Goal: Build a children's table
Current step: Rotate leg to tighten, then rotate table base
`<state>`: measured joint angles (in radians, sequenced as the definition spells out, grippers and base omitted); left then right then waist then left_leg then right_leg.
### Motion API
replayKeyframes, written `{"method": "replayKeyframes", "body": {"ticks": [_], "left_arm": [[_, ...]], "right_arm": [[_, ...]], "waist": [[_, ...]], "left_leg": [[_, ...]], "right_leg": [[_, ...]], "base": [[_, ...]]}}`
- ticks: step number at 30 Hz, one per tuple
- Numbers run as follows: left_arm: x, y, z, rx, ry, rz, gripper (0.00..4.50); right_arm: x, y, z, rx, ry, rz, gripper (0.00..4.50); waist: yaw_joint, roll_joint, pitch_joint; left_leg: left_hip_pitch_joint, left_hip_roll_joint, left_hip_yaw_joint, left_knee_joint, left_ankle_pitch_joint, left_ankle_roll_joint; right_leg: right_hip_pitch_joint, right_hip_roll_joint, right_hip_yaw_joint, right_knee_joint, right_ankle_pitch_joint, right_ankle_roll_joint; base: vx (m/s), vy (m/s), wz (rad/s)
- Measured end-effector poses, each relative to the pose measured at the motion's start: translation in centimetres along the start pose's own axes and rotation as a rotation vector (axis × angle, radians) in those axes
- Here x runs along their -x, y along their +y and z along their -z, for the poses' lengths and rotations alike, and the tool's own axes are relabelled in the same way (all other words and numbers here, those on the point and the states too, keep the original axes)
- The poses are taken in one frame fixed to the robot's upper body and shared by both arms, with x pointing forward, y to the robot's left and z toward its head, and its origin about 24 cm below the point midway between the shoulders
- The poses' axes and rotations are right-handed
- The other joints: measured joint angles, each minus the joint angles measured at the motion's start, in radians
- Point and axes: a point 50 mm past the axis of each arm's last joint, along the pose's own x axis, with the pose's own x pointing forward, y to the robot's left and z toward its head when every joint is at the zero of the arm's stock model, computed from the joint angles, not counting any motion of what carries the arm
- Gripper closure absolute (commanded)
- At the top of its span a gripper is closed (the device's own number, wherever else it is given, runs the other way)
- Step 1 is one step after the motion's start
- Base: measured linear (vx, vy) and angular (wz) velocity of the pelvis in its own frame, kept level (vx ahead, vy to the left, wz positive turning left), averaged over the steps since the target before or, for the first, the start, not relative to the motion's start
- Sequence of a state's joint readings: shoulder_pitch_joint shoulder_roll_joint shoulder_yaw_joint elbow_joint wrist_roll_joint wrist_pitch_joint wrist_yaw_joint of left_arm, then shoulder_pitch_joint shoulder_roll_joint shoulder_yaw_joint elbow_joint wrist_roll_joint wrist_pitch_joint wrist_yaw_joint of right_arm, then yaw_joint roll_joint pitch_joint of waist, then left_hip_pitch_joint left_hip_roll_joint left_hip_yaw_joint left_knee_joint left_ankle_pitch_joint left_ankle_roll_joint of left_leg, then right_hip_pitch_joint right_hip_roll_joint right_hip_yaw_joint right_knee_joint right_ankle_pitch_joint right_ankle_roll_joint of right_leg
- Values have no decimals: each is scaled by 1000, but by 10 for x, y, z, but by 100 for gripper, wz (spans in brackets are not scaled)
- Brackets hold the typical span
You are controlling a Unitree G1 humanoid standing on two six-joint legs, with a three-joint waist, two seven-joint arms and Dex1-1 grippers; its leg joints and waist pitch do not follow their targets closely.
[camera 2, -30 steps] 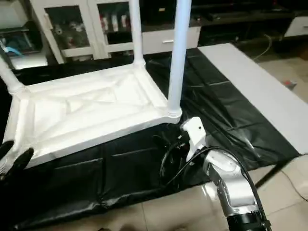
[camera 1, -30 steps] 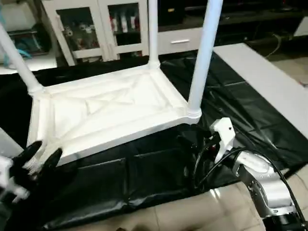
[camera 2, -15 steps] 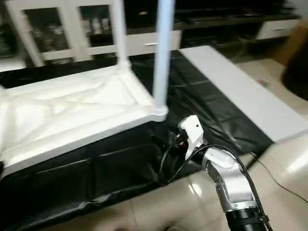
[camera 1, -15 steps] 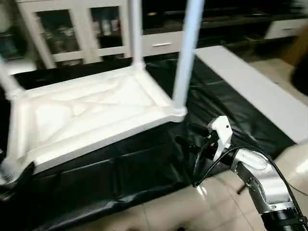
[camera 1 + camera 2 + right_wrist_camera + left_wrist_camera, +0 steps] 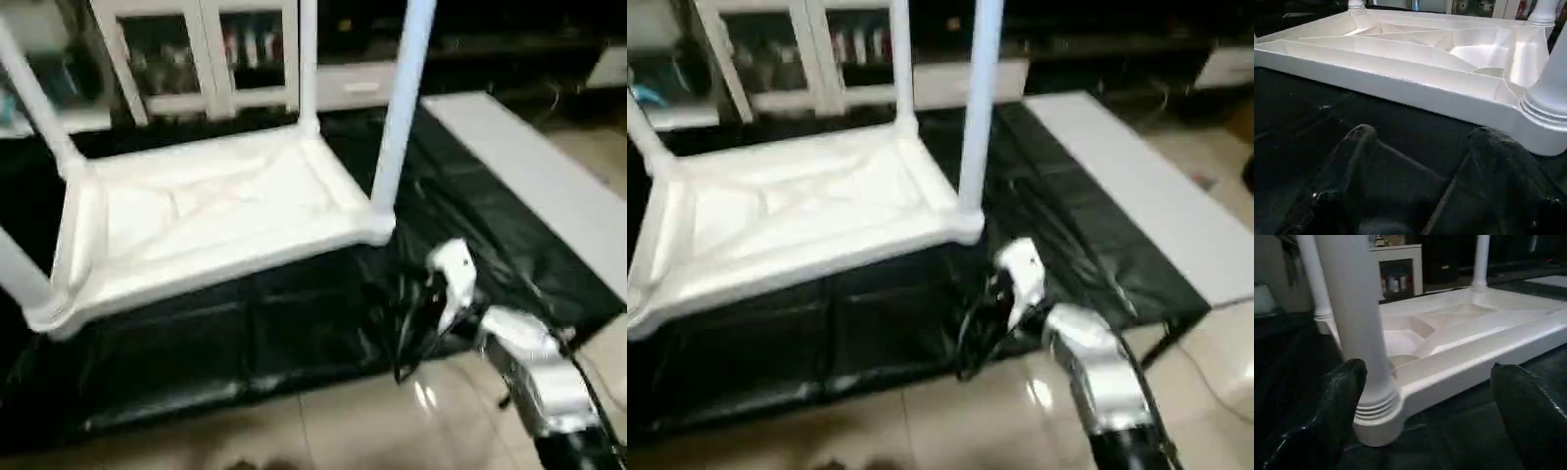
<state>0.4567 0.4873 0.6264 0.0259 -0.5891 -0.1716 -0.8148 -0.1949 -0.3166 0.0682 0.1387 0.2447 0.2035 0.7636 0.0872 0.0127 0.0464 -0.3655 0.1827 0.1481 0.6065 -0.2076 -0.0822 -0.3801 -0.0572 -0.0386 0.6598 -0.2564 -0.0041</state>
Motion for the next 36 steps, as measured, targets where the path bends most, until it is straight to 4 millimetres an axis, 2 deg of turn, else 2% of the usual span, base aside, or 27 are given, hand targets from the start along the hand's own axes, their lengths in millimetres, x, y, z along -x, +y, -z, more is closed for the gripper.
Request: {"method": "replayKeyframes", "body": {"ticks": [4, 5, 7, 12, 13, 16, 22, 27, 30, 32, 34, 36], "left_arm": [[-22, 10, -9, -25, -74, -82, 1], [-26, 10, -12, -28, -86, -80, 1], [-36, 14, -16, -40, -104, -85, 1], [-55, 25, -17, -37, -109, -156, 1], [-63, 30, -16, -35, -103, -180, 1], [-72, 36, -17, -29, -107, -206, 1], [-88, 38, -19, 40, -123, -176, 1], [-99, 41, -21, 98, -137, -139, 1], [-106, 32, -22, 141, -120, -40, 1], [-115, 19, -25, 150, -87, 88, 1], [-125, -4, -28, 143, -34, 269, 1], [-133, -26, -25, 152, 16, 416, 1]], "right_arm": [[-12, 2, -4, -4, -16, -32, 121], [-14, 2, -7, 2, -28, -36, 121], [-14, 2, -7, 3, -30, -36, 121], [-17, 2, -6, -5, -29, -37, 121], [-17, 2, -7, -4, -32, -38, 121], [-19, 3, -8, -4, -40, -42, 121], [-12, 4, 2, -19, -9, -42, 121], [-12, 9, -3, -31, -33, -96, 121], [-10, 16, -9, -36, -53, -171, 121], [-8, 24, -9, -38, -40, -246, 121], [-7, 30, -10, -42, -32, -314, 121], [-7, 34, -12, -40, -36, -349, 121]], "waist": [[1, -15, -1], [-1, -16, -1], [-2, -17, -2], [0, -12, 0], [2, -9, 0], [-1, -8, 0], [0, -2, 3], [2, 2, 3], [9, 3, 4], [23, 4, 5], [36, 7, 5], [40, 12, 2]], "left_leg": [[0, 5, 3, -4, 0, 0], [0, 5, 3, -4, 0, -1], [0, 5, 4, -4, 1, -2], [-1, 6, 7, -4, 1, -2], [-1, 6, 7, -4, 1, -2], [-1, 7, 7, -4, 1, -2], [0, 7, 8, -4, 1, -2], [2, 8, 8, -4, 1, -2], [2, 8, 9, -4, 1, -2], [2, 8, 10, -3, 1, -2], [2, 9, 15, -3, 2, -1], [2, 9, 21, -3, 3, 1]], "right_leg": [[3, 2, -2, -9, 9, 4], [9, 2, -3, -12, 15, 2], [9, 2, -3, -14, 16, 1], [9, 1, -2, -18, 14, 3], [9, 1, -3, -18, 14, 3], [9, 1, -2, -19, 14, 3], [10, 1, -2, -18, 14, 3], [12, 1, -2, -16, 15, 3], [13, 1, -3, -17, 14, 3], [14, -1, -3, -18, 14, 3], [15, -3, -1, -18, 14, 3], [16, -5, 1, -19, 14, 3]], "base": [[0, 0, 0], [0, 0, 0], [0, 0, 0], [0, 0, 0], [0, 0, 0], [0, 0, 0], [0, 0, 0], [0, 0, 0], [0, 0, 0], [0, 0, 0], [0, 0, 0], [0, 0, 0]]}}
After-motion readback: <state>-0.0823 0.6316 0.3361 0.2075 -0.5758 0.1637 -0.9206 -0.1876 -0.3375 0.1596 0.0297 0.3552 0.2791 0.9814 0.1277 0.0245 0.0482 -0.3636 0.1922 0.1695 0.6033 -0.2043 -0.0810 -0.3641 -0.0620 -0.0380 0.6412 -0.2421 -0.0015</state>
